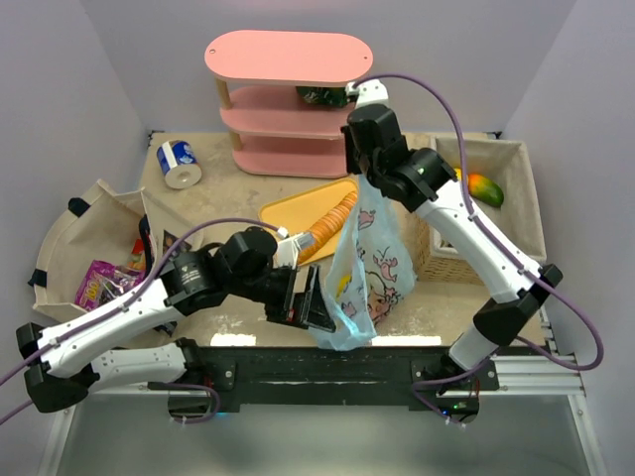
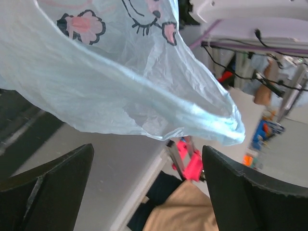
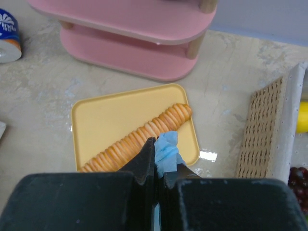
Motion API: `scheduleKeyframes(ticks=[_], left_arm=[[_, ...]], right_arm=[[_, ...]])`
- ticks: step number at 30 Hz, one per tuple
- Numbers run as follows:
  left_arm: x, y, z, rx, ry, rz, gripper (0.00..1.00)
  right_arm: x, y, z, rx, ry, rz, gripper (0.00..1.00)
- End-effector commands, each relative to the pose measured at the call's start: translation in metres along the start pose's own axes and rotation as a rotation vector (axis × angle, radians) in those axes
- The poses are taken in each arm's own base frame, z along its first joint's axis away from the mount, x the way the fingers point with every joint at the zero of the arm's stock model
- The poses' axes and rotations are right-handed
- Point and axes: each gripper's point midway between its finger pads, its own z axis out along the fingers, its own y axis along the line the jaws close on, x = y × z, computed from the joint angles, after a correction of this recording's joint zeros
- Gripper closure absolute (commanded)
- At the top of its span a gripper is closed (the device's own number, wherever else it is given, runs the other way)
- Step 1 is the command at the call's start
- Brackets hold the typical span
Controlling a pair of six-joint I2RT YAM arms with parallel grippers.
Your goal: Place the mixed food into the grocery bags and tie them
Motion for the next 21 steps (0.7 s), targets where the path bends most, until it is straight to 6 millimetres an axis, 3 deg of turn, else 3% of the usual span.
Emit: scheduleKeyframes(ticks=[1, 4, 5, 7, 8, 9, 10, 11, 12, 14, 16, 18, 21], left_arm=[[-0.053, -0.004, -0.003, -0.053, -0.207, 0.193, 0.00], [-0.095, -0.004, -0.003, -0.125, -0.320, 0.324, 0.00], [-0.114, 0.010, -0.003, -0.214, -0.365, 0.323, 0.00], [-0.142, 0.011, -0.017, -0.281, -0.457, 0.383, 0.00], [-0.168, 0.016, -0.032, -0.311, -0.548, 0.369, 0.00], [-0.181, 0.017, -0.041, -0.318, -0.598, 0.369, 0.00], [-0.194, 0.018, -0.051, -0.330, -0.649, 0.383, 0.00], [-0.217, 0.020, -0.074, -0.355, -0.765, 0.375, 0.00], [-0.226, 0.024, -0.083, -0.372, -0.810, 0.375, 0.00], [-0.248, 0.029, -0.111, -0.395, -0.932, 0.380, 0.00], [-0.257, 0.037, -0.120, -0.396, -0.965, 0.371, 0.00], [-0.268, 0.045, -0.131, -0.385, -0.996, 0.352, 0.00], [-0.281, 0.050, -0.138, -0.347, -0.991, 0.356, 0.00]], right_arm=[[-0.057, -0.019, 0.012, 0.008, -0.139, 0.041, 1.00], [-0.057, -0.034, 0.026, 0.038, -0.124, 0.027, 1.00], [-0.053, -0.038, 0.029, 0.043, -0.112, 0.020, 1.00], [-0.043, -0.044, 0.034, 0.013, -0.065, -0.004, 0.95], [-0.043, -0.040, 0.031, -0.033, -0.059, -0.016, 0.77], [-0.043, -0.038, 0.027, -0.075, -0.052, -0.056, 0.32], [-0.037, -0.026, 0.019, -0.161, -0.022, -0.081, 0.17], [-0.046, -0.024, 0.004, -0.199, -0.040, -0.083, 0.09], [-0.049, -0.022, -0.007, -0.235, -0.044, -0.093, 0.01], [-0.049, -0.011, -0.031, -0.342, -0.034, -0.101, 0.01], [-0.047, -0.005, -0.061, -0.434, -0.032, -0.098, 0.01], [-0.038, 0.018, -0.094, -0.625, -0.006, -0.075, 0.03], [-0.001, 0.043, -0.131, -0.841, 0.146, -0.029, 0.12]])
